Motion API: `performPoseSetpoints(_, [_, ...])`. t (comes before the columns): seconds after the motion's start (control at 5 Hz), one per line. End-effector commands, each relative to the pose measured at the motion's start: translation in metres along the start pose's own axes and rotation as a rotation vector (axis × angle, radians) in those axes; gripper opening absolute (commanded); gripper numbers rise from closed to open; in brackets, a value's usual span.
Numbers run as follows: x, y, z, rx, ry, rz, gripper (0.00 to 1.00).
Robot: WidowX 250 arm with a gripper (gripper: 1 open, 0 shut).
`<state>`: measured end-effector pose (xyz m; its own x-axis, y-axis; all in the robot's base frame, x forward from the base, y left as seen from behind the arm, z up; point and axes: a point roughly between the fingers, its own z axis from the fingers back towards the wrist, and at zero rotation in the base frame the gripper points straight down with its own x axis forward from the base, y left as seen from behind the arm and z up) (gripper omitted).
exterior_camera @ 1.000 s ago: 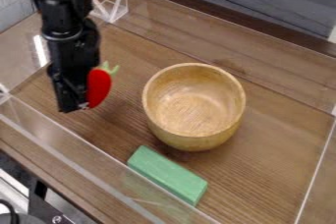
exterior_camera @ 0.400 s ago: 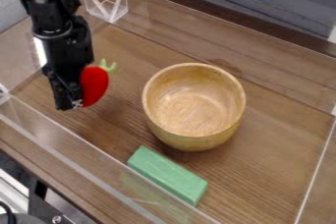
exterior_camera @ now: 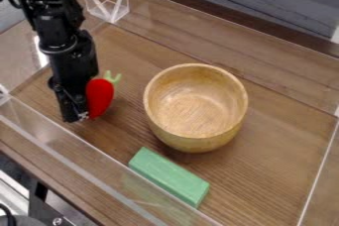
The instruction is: Move the red object to the left side of the table
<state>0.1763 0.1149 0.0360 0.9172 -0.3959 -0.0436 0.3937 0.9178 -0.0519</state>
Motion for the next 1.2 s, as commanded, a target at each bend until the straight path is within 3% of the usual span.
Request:
performPoseSetpoints(0.0, [0.001, 0.01, 0.007, 0.025, -0.028, -0.002, 0.0])
performPoseSetpoints(0.6, [0.007, 0.019, 0.01, -0.008, -0.067, 0.206, 0.0])
performPoseSetpoints(1.0, [0.012, 0.031, 0.013, -0.042, -0.07, 0.099, 0.0])
